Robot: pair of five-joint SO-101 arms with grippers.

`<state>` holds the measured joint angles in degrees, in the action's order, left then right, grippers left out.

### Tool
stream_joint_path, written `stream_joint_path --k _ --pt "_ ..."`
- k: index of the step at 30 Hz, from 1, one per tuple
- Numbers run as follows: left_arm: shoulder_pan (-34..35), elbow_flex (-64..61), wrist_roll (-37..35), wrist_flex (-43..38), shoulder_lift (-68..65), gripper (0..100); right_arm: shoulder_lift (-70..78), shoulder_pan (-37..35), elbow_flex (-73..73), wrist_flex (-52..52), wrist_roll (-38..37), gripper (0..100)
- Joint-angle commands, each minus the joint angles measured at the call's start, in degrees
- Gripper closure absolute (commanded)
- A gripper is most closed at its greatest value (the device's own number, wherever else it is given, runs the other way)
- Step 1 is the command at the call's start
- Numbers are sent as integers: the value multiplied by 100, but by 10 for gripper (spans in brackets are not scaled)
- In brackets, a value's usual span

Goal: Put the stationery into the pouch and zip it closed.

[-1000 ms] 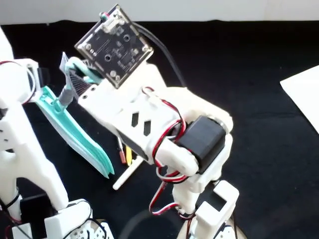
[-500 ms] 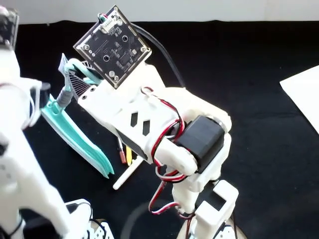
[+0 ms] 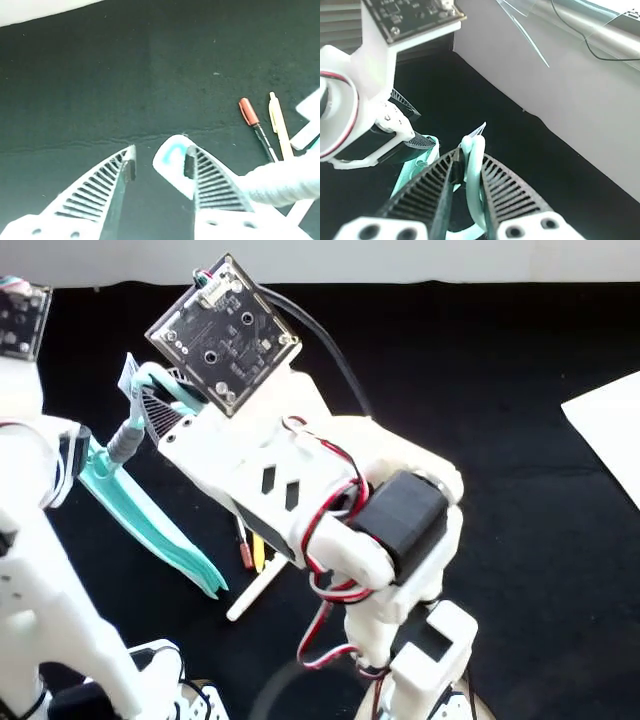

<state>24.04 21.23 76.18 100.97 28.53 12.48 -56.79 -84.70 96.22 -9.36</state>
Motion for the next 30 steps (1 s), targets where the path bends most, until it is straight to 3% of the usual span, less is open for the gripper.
stream_joint_path --k 1,16,23,30 --pt "75 22 193 26 -48 832 127 -22 -154 22 70 992" --pt "374 -22 378 0 -40 835 215 268 -163 -22 53 992" --pt "365 778 -1125 -18 -75 835 154 796 -224 -470 -158 992" --pt "374 769 -3648 -53 -84 835 -470 1024 -760 -1455 -624 992"
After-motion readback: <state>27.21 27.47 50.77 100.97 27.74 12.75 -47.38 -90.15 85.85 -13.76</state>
